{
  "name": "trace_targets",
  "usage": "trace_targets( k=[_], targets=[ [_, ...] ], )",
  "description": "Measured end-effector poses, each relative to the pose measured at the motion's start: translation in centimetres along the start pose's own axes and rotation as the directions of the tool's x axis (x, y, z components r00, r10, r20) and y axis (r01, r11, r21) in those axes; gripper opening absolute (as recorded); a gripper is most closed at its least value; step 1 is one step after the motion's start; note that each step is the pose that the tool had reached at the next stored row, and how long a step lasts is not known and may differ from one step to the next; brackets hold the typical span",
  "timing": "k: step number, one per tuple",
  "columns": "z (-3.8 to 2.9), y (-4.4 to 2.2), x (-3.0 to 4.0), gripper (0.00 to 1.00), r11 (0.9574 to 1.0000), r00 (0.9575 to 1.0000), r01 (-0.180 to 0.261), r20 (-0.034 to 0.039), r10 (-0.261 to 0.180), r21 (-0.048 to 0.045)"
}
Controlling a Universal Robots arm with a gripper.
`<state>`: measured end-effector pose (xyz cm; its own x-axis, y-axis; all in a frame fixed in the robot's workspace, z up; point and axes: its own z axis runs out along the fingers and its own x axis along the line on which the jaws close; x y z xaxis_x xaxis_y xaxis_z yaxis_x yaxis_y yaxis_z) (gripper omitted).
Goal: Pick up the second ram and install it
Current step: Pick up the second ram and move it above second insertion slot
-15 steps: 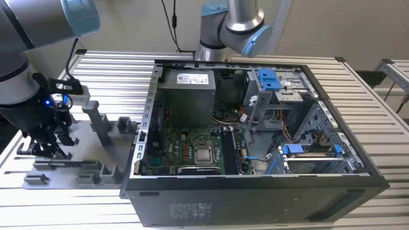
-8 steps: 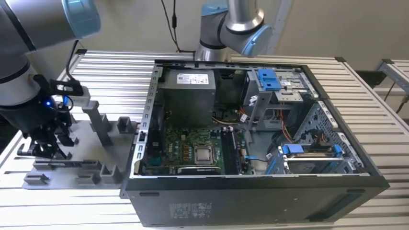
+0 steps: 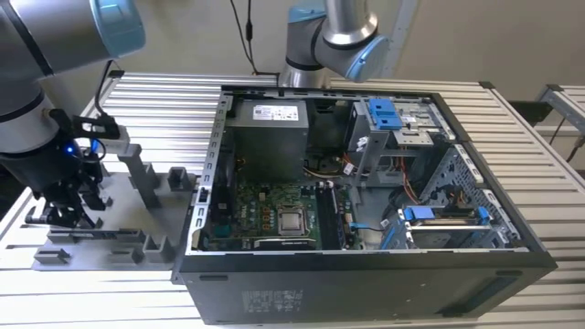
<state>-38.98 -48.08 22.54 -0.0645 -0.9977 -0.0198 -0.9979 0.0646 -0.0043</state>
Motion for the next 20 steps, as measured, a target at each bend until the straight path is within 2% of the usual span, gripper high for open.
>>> trace_targets(
  k=[3, 8, 15, 20],
  targets=[
    [0.26, 0.00, 0.01, 0.42, 1.0000, 1.0000, 0.002, -0.0022, -0.002, -0.0066],
    [0.81, 0.23, 0.16, 0.42, 0.9999, 1.0000, 0.008, -0.0020, -0.008, -0.0067],
    [1.76, 1.10, 0.24, 0.42, 0.9999, 0.9999, 0.017, -0.0017, -0.017, 0.0025],
    [2.38, 1.27, 0.30, 0.42, 0.9996, 0.9997, 0.024, -0.0012, -0.024, 0.0125]
  ],
)
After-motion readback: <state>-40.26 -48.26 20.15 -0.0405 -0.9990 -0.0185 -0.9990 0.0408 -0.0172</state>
